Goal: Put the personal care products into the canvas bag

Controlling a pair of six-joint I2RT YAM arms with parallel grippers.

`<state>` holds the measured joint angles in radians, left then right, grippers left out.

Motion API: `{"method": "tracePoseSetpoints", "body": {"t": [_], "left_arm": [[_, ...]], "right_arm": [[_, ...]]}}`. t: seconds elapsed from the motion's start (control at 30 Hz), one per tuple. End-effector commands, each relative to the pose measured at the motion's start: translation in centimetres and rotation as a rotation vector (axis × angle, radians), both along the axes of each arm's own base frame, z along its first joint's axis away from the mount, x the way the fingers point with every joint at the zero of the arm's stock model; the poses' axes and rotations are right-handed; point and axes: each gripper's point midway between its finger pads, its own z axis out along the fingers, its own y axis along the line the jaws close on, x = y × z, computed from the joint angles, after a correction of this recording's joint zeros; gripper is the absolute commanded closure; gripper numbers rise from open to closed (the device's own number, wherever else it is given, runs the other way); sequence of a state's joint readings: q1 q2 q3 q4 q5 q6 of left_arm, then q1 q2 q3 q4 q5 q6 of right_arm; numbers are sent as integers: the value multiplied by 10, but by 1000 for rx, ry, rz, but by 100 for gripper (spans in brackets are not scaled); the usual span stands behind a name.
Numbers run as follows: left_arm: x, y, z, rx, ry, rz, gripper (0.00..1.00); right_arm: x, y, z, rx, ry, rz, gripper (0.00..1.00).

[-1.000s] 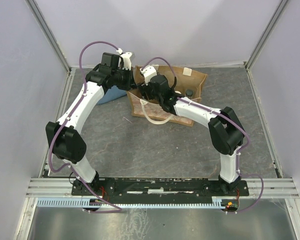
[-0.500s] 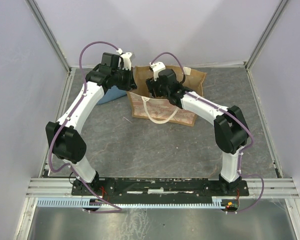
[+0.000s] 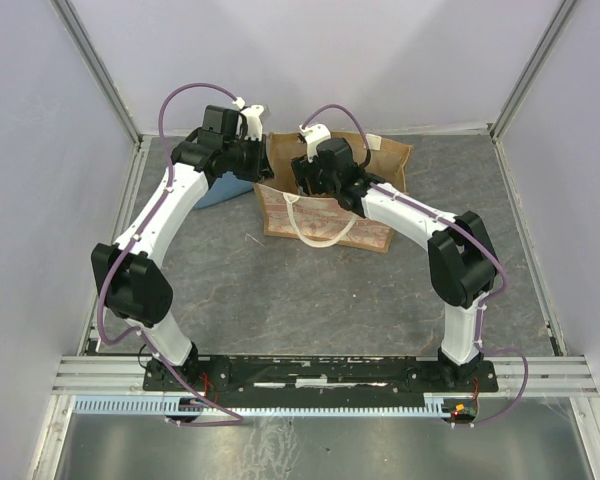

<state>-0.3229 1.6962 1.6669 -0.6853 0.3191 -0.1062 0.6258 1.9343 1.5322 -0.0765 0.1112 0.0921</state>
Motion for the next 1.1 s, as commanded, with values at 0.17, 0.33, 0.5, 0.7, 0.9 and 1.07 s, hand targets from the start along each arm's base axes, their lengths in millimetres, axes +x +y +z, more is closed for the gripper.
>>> {"method": "tracePoseSetpoints", "body": {"t": [0.17,0.33,0.5,0.7,0.9,1.07], "left_arm": [[0,-6,37,-49,-89,-24,97],[-1,-5,37,-46,-94,-21,97],[0,-6,37,-48,-92,-23,97],[1,-8,36,-57,-84,-29,97],[0,-8,38,-60,-87,-31,97],[0,-9,37,-60,-84,-33,97]], "right_arm": [[-6,-1,-2,5,43,5,100],[-8,-18,1,-46,30,-46,100],[-12,-48,11,-119,8,-123,100],[-13,-70,11,-118,53,-155,100],[-18,-67,-1,-124,98,-134,100],[-22,-65,-9,-120,116,-115,100]]}}
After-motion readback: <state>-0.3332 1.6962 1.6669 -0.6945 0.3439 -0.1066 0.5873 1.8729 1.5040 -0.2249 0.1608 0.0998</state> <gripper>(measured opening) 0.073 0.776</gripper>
